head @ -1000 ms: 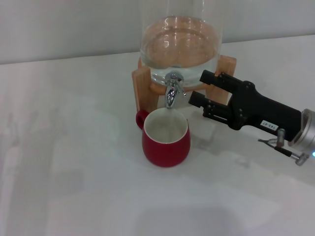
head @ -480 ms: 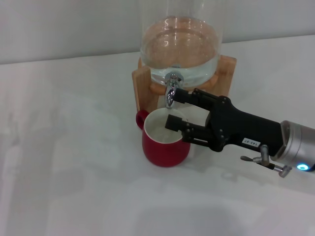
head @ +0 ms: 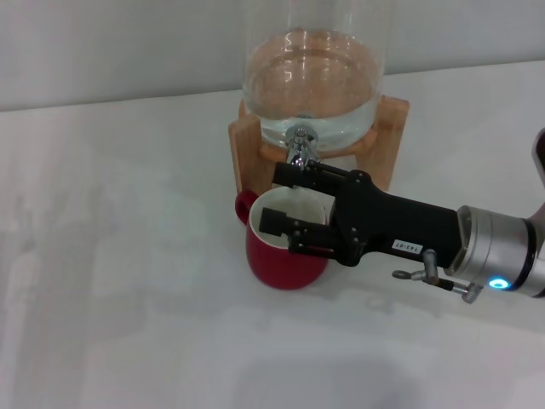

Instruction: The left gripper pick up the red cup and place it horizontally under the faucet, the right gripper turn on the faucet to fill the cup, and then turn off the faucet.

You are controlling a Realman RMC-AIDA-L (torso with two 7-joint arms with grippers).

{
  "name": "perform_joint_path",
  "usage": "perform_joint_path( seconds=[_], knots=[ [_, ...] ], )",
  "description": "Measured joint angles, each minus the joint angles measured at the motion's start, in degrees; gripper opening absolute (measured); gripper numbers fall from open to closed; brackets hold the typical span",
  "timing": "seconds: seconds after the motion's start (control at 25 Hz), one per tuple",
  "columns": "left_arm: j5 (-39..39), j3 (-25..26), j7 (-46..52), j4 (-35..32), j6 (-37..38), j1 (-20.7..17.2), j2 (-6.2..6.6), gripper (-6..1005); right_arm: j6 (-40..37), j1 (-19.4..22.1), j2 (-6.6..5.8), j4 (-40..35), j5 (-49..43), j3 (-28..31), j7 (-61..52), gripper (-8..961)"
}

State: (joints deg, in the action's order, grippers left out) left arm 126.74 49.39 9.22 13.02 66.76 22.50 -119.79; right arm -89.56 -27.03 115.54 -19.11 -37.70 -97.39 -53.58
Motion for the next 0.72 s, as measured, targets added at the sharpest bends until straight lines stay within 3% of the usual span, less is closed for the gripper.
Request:
perform_joint_path(
  seconds=[0.72],
  knots=[
    [0.0,0.0,0.0,0.5,-0.1,0.0,-0.01,440,4.1,-0.4,0.12,-0.2,0.2,-1.0,-0.7,749]
  ],
)
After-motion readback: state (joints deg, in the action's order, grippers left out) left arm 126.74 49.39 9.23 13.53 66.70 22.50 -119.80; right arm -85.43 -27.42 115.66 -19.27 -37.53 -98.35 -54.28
